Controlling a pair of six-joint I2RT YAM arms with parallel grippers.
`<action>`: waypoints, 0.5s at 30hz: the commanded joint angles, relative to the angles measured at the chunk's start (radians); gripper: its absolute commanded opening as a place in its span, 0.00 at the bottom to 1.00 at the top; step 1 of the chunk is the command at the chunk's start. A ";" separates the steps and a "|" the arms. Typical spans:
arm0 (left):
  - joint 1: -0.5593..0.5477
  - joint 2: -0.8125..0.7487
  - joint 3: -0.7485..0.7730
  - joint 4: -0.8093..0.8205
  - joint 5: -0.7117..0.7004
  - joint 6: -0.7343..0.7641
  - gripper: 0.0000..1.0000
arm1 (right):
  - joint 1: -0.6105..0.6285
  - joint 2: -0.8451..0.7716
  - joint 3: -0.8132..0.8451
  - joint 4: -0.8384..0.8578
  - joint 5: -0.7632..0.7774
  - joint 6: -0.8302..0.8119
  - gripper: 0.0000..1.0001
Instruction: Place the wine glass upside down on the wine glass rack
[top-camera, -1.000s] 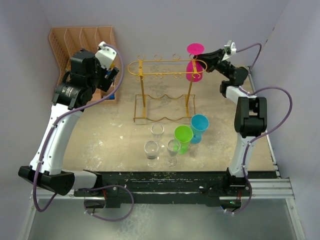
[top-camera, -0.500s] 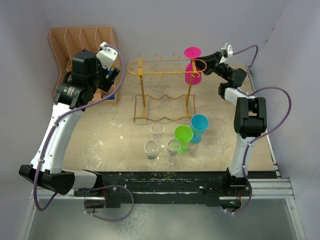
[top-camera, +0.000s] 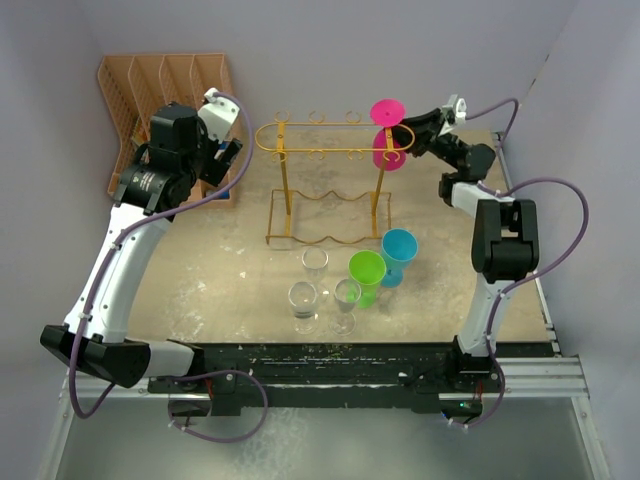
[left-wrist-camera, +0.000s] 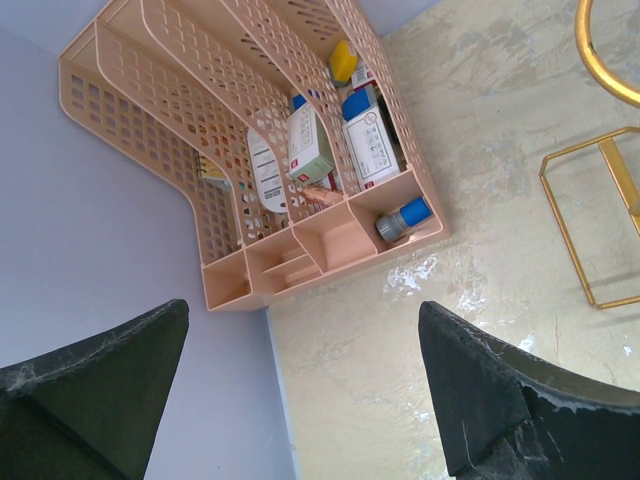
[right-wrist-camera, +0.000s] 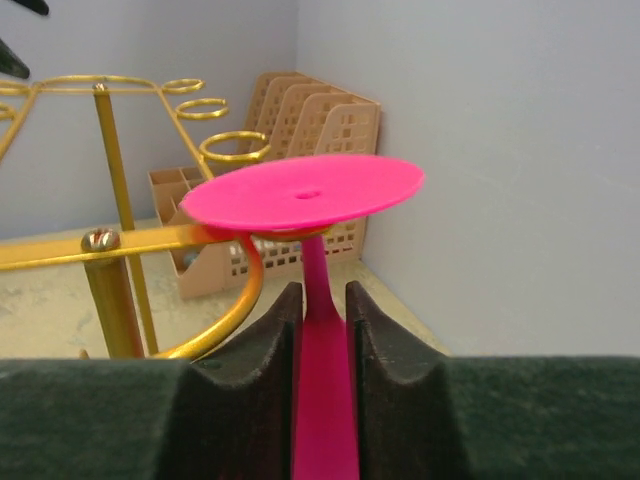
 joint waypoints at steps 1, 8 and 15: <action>0.006 -0.004 0.005 0.049 0.007 -0.016 0.99 | -0.002 -0.048 -0.032 0.313 -0.023 -0.049 0.31; 0.006 -0.006 0.000 0.046 0.010 -0.021 0.99 | -0.017 -0.049 -0.047 0.313 -0.028 -0.060 0.46; 0.006 -0.007 -0.002 0.040 0.016 -0.024 0.99 | -0.074 -0.079 -0.077 0.310 0.001 -0.071 1.00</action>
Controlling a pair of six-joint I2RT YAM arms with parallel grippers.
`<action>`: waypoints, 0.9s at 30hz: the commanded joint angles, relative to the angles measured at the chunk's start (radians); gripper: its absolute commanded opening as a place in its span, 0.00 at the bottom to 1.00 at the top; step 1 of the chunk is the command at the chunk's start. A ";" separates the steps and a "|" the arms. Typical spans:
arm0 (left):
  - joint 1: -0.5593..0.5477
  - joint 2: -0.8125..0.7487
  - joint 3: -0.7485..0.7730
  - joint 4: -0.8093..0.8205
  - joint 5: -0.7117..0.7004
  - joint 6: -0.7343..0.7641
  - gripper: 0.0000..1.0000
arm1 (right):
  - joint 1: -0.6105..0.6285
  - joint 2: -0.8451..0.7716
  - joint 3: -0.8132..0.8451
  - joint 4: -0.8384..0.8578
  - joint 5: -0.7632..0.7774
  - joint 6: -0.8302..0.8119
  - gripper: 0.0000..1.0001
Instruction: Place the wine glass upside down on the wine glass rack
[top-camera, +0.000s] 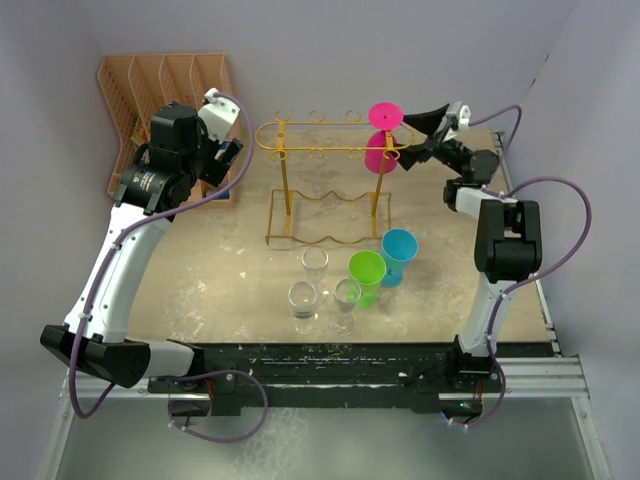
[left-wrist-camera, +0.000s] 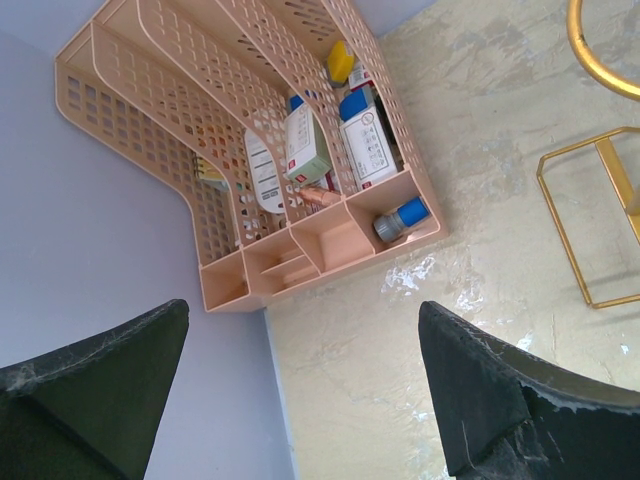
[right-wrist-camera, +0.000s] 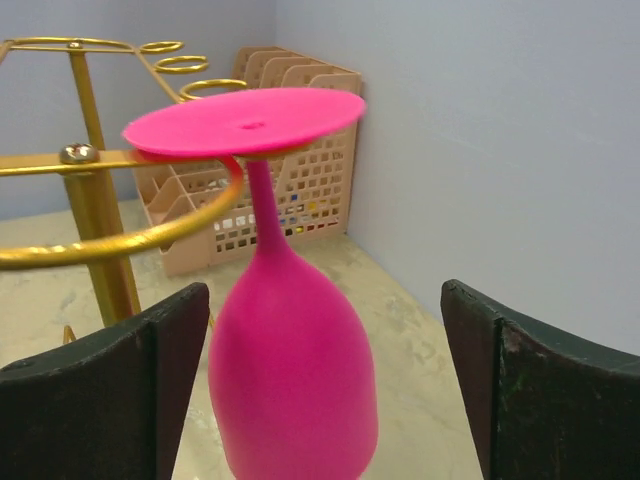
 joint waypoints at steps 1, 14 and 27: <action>0.005 -0.008 -0.003 0.038 0.015 -0.023 0.99 | -0.049 -0.083 -0.020 0.309 0.012 -0.020 1.00; 0.001 -0.063 0.125 -0.183 0.325 -0.035 0.99 | -0.148 -0.267 -0.312 0.307 0.228 -0.068 1.00; -0.014 -0.188 0.188 -0.621 0.967 0.229 0.99 | -0.114 -0.793 -0.581 -0.425 0.679 -0.421 1.00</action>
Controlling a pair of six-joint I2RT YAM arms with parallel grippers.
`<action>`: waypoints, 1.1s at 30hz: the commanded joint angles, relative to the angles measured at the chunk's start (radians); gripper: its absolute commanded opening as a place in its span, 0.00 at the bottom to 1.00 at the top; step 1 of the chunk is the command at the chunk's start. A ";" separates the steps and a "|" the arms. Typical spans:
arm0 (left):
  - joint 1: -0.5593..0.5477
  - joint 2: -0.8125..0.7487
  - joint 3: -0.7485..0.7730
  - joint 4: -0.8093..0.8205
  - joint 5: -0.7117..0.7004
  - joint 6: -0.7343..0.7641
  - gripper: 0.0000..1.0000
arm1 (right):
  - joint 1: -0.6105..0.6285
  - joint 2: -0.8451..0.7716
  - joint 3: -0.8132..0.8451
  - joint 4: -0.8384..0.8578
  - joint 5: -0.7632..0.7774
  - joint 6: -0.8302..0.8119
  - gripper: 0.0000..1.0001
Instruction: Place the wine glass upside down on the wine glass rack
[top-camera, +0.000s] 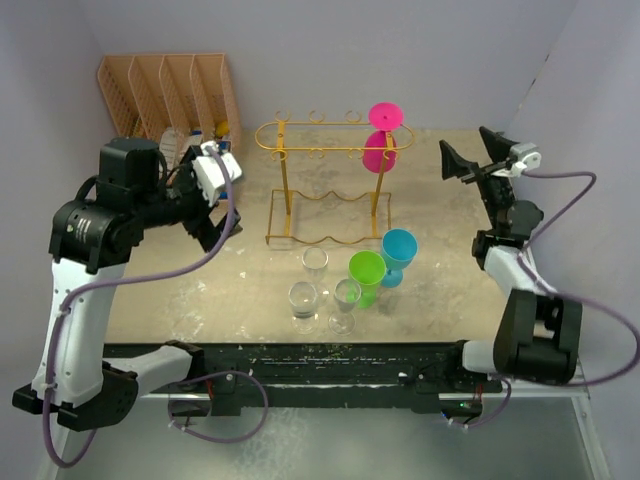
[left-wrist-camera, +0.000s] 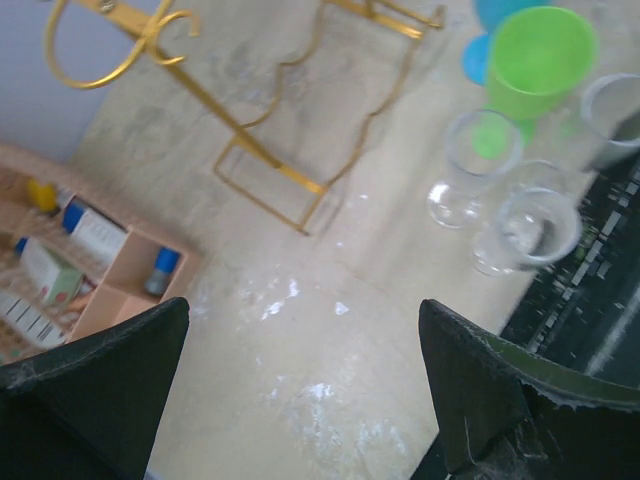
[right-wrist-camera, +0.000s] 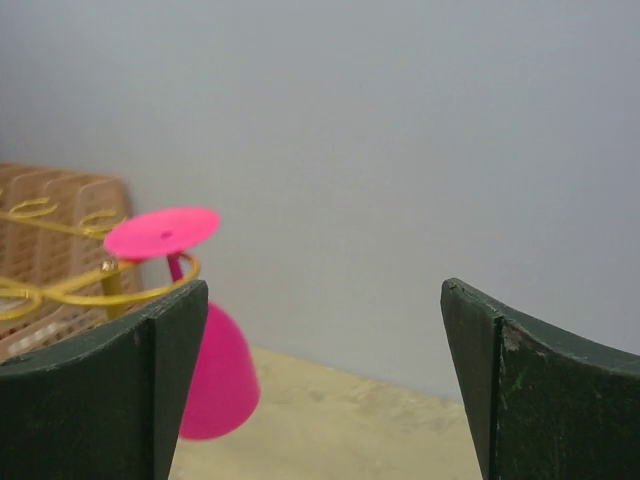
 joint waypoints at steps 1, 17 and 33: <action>-0.005 -0.010 0.055 -0.175 0.277 0.126 0.99 | 0.043 -0.220 0.019 -0.404 0.220 -0.232 1.00; -0.005 -0.127 0.073 -0.169 0.466 -0.070 0.99 | 0.067 -0.530 0.379 -1.632 0.316 -0.129 1.00; -0.007 0.079 0.243 -0.206 0.165 -0.066 0.99 | 0.067 -0.585 0.370 -1.989 0.208 -0.067 0.76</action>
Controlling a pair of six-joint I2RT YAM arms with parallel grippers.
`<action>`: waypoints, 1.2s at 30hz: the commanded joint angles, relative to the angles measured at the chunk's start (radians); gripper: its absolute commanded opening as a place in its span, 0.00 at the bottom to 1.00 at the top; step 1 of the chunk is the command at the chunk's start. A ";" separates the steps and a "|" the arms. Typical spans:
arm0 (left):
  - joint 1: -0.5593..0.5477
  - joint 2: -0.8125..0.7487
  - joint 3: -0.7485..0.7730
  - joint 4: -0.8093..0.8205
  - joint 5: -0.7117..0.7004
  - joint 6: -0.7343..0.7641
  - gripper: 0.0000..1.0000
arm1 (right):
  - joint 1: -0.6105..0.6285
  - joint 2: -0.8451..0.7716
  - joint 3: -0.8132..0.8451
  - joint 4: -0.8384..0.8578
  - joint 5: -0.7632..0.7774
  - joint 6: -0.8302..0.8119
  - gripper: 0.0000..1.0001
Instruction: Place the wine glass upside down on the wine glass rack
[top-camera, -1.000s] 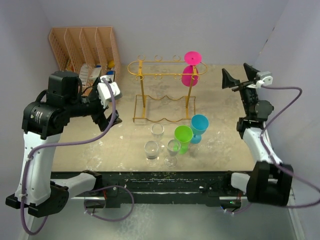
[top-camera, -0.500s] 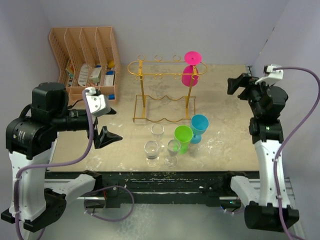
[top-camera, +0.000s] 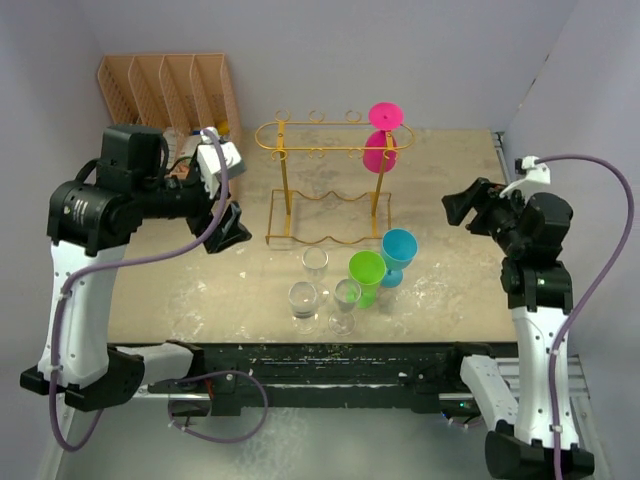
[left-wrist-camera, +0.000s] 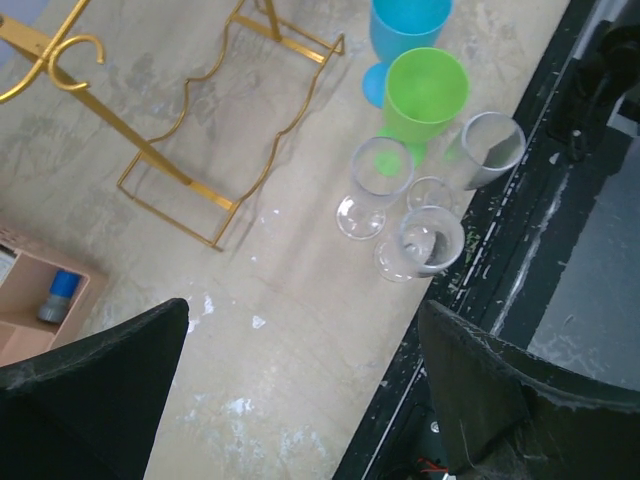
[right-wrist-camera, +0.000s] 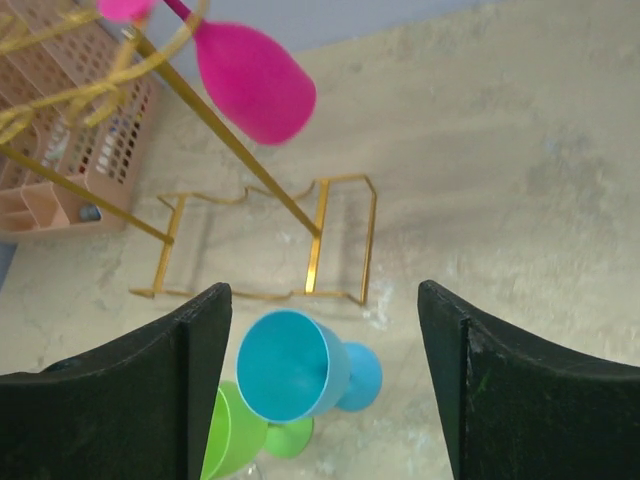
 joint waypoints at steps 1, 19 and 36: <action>-0.003 0.006 0.062 0.011 -0.088 0.009 0.99 | 0.001 0.053 0.021 -0.202 -0.025 -0.050 0.73; 0.016 -0.128 -0.104 0.224 -0.354 -0.154 0.99 | 0.212 0.251 -0.027 -0.323 0.219 0.034 0.60; 0.028 -0.161 -0.201 0.244 -0.418 -0.142 0.99 | 0.297 0.361 -0.018 -0.236 0.216 0.068 0.53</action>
